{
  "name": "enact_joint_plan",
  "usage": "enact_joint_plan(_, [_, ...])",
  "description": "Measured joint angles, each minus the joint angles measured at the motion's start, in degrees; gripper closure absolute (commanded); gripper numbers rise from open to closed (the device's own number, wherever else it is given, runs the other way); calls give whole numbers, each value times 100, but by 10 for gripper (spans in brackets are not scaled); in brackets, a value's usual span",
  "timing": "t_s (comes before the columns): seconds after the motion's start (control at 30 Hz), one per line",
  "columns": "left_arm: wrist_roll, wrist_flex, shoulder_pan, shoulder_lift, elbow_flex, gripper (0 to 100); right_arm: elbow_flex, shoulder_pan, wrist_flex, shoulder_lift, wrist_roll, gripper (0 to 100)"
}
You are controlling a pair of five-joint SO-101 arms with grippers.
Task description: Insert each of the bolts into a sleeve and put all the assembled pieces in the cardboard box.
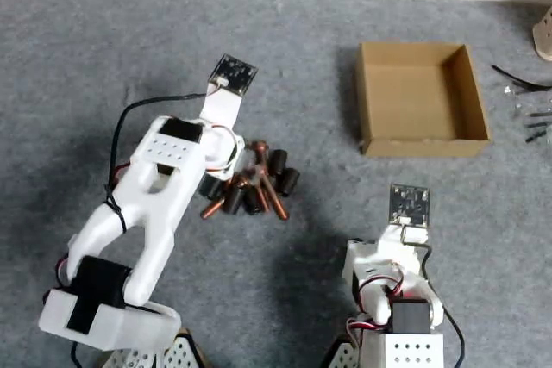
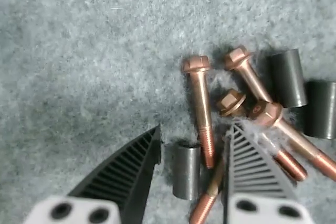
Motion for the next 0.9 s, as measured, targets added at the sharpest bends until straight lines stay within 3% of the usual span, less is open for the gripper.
enact_joint_plan(0.63, [-246, -431, -176, 18, 290, 804, 0, -9, 0, 0, 0, 844])
enact_joint_plan(0.9, [-273, -765, -308, 18, 431, 804, 0, -905, 0, 0, -9, 844])
